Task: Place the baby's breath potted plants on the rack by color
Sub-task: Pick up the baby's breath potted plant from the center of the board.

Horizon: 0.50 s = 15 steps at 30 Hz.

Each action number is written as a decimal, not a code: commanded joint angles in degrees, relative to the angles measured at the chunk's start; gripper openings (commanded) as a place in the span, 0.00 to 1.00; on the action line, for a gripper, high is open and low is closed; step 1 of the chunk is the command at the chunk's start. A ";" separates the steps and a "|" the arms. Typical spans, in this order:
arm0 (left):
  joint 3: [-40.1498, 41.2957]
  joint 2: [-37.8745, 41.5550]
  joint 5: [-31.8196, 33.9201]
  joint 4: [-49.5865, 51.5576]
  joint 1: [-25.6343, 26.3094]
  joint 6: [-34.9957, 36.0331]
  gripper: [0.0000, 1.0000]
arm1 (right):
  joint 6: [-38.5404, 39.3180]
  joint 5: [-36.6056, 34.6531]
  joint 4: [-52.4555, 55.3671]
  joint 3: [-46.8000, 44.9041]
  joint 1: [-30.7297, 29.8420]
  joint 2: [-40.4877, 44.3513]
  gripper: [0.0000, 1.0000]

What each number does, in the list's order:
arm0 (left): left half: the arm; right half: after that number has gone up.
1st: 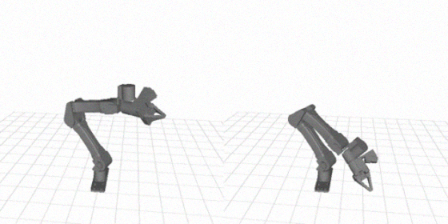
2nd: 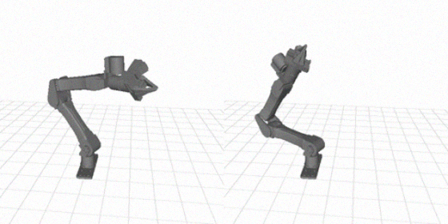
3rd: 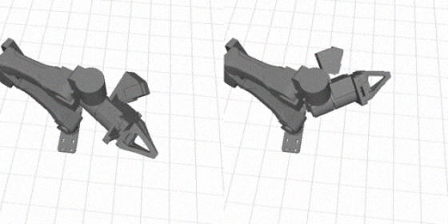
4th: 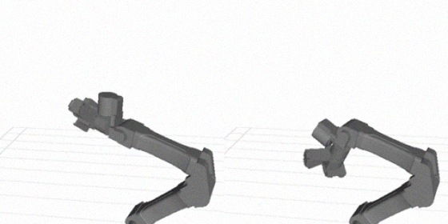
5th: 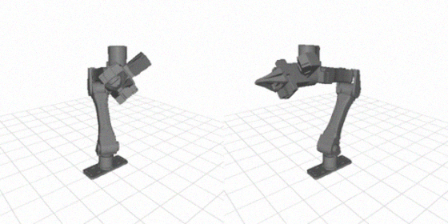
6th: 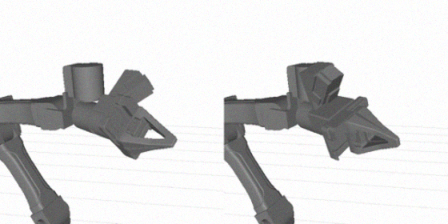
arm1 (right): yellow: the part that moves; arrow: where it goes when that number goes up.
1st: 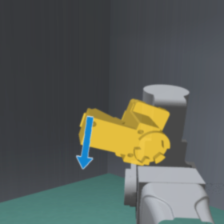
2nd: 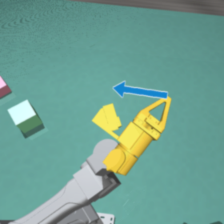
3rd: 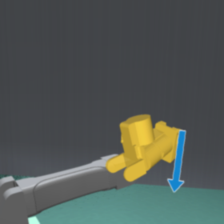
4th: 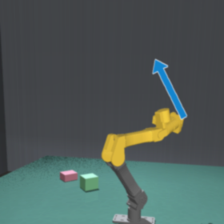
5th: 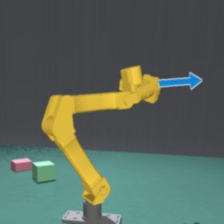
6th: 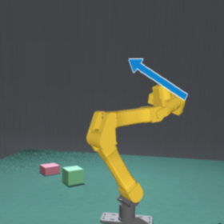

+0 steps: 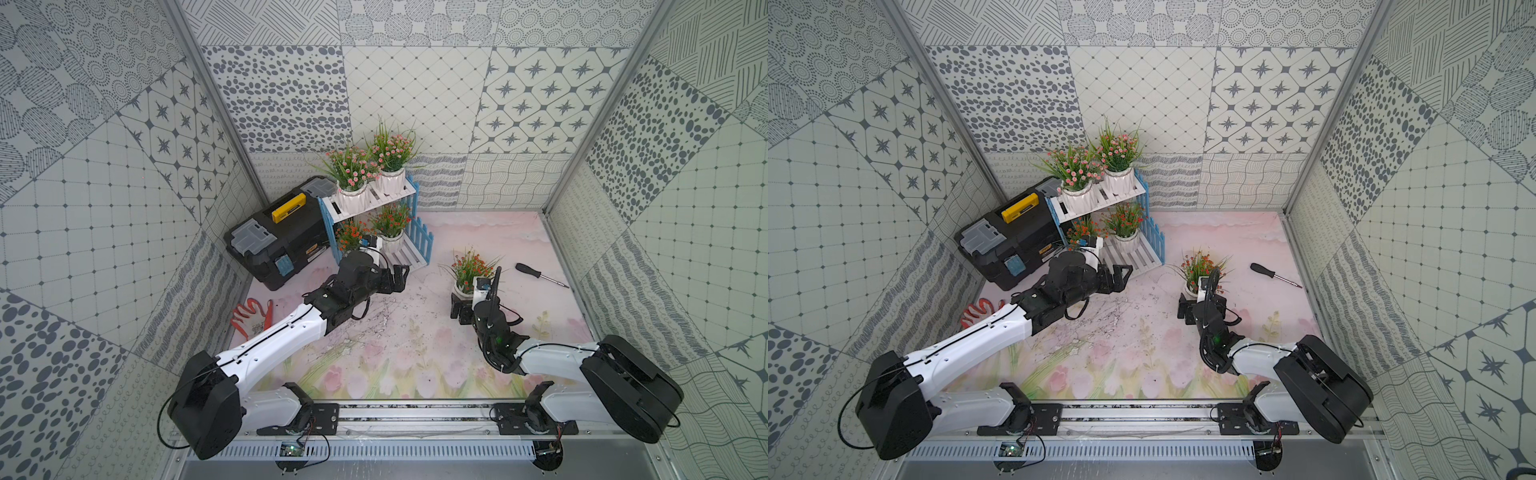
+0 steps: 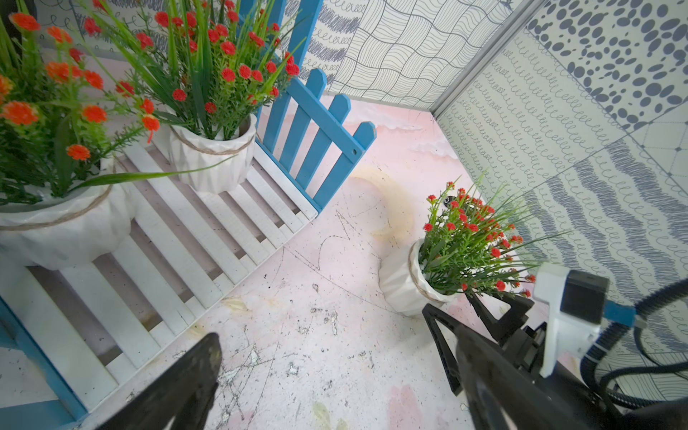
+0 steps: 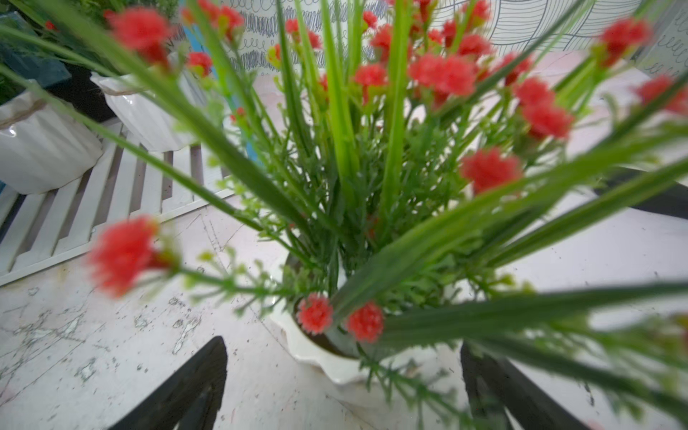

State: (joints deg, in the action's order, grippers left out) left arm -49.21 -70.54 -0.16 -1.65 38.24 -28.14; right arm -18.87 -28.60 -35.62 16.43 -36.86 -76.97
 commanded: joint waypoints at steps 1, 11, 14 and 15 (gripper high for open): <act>1.11 0.55 -2.10 -5.87 0.08 0.26 0.98 | -0.15 1.48 -5.69 1.69 1.48 -2.54 0.98; 1.38 0.13 -2.41 -7.19 0.17 0.31 0.98 | 1.44 2.50 -12.65 5.46 2.81 -13.31 0.98; 1.43 0.04 -2.48 -7.28 0.17 0.28 0.98 | 1.31 2.96 -14.67 6.48 3.89 -16.14 0.98; 1.48 0.03 -2.47 -7.23 0.17 0.28 0.98 | 1.37 3.40 -15.76 6.76 4.26 -17.09 0.98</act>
State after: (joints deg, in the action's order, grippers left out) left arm -47.77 -70.46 -1.74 -5.19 38.24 -28.14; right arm -18.17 -26.81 -45.04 21.58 -33.32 -92.07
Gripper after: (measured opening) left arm 0.983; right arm 0.980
